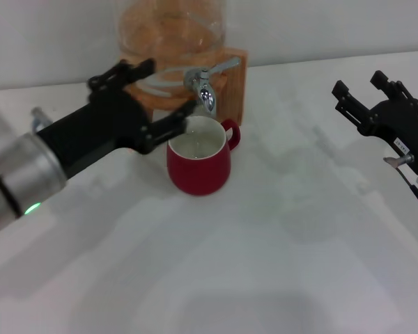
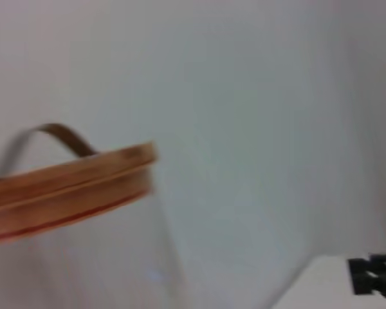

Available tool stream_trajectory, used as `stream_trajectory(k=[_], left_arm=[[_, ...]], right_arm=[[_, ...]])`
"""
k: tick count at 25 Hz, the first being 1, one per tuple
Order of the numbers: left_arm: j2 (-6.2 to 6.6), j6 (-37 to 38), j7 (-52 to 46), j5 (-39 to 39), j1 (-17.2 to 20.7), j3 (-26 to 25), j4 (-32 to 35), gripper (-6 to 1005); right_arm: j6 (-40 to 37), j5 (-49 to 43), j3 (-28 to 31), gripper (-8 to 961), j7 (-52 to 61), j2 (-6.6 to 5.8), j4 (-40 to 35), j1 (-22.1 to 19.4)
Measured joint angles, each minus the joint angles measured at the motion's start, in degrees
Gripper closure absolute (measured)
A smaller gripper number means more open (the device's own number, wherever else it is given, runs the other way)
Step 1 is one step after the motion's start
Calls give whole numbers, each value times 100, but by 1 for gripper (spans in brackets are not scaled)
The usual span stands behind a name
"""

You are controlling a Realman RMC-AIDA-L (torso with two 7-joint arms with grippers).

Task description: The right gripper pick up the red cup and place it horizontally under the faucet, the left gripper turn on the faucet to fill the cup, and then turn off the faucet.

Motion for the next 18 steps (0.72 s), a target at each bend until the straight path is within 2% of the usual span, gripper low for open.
stream_trajectory(k=[2,7,10,14,15,18], left_arm=[[-5,0,360,-453,246,44,-47,172],[-3,-42,1946,-2216,918,286,-313,172],[-3,-78,2621,-3081,1173,352,-506,172],[2,-250,2942,-4033,1247,251,-938,173],[5,-540,3073,-4371,1228,109,-1235,173],[0,-960,3223,-4792,1225,-74,-1549,173]], right_arm=[[2,-6,0,119,-15,0,0,7],[-4,3,17,119,-85,0,0,-3],[-7,16,35,119,-140,-5,1,-4],[-5,22,127,119,-195,-5,0,11],[2,26,176,119,-221,-2,0,18],[14,34,345,119,-290,5,-1,40]])
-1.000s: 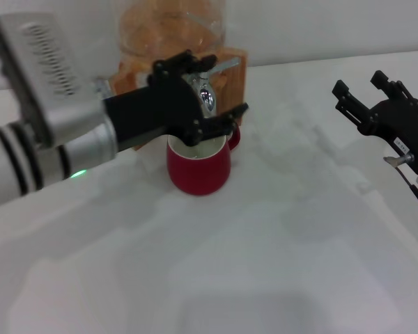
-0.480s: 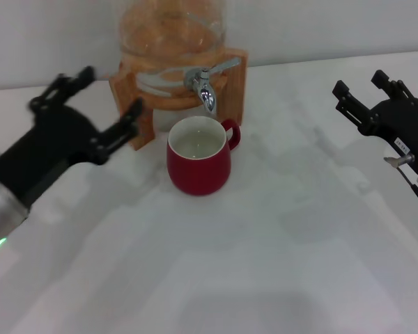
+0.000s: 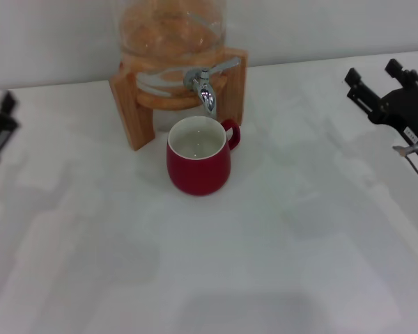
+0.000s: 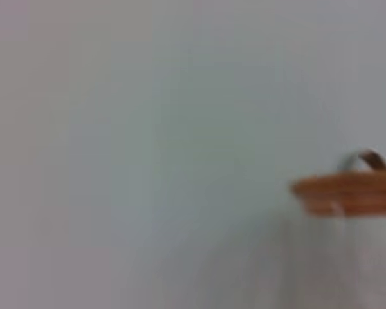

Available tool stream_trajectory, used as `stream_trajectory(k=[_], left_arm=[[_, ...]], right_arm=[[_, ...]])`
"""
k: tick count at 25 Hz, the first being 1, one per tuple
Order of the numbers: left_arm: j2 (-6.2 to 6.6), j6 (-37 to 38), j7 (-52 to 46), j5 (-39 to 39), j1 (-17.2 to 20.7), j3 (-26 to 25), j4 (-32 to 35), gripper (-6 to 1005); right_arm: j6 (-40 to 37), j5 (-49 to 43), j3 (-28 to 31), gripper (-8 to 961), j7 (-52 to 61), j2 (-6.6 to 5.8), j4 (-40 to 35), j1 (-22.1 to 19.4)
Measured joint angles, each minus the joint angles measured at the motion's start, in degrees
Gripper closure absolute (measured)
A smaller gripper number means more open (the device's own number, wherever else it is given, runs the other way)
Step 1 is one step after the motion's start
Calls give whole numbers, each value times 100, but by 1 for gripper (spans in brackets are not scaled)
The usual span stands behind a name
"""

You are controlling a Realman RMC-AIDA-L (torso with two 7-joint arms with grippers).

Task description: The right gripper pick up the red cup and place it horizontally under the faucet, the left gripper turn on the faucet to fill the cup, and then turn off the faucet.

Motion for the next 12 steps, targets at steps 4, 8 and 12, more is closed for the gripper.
stream_trajectory(k=[4,8,12], left_arm=[[-23,-645,145,-389,-89,-452,-566,173],[-37,-867,131,-405,-185,-783,-914,172],[-33,-1124,101,-424,-283,-999,-1268,172]], right_arm=[[52,4,331,119,-18,1,0,21],[102,4,472,119,-42,-2,19,48],[165,4,660,119,-99,0,82,85]])
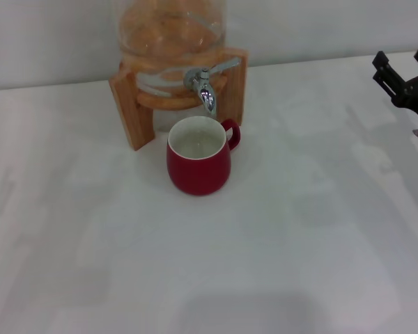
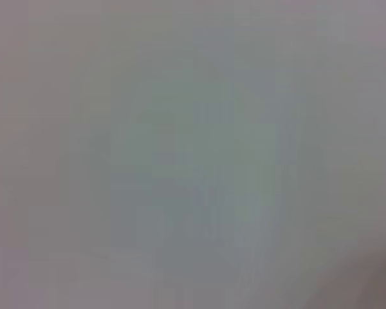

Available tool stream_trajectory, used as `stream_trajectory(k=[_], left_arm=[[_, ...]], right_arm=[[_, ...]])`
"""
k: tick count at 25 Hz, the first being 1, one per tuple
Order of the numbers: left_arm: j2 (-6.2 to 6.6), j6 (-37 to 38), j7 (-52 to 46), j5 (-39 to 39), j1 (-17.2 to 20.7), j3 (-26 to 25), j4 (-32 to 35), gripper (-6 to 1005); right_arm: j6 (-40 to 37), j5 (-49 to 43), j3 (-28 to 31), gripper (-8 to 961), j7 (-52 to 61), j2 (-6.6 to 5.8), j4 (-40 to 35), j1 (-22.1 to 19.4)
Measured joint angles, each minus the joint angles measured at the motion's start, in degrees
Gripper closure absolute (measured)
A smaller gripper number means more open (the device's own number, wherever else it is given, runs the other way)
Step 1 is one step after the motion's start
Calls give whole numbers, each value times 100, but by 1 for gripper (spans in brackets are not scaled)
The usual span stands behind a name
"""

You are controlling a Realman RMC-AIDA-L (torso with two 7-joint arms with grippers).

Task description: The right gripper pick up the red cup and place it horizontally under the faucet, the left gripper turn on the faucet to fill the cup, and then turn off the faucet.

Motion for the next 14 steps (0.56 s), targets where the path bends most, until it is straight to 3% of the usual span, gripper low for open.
stream_trajectory(k=[14], left_arm=[[2,-100,5,-24,-220,-255,-427,172]], right_arm=[[-84,-1,226,119,7,-3,83,-245]])
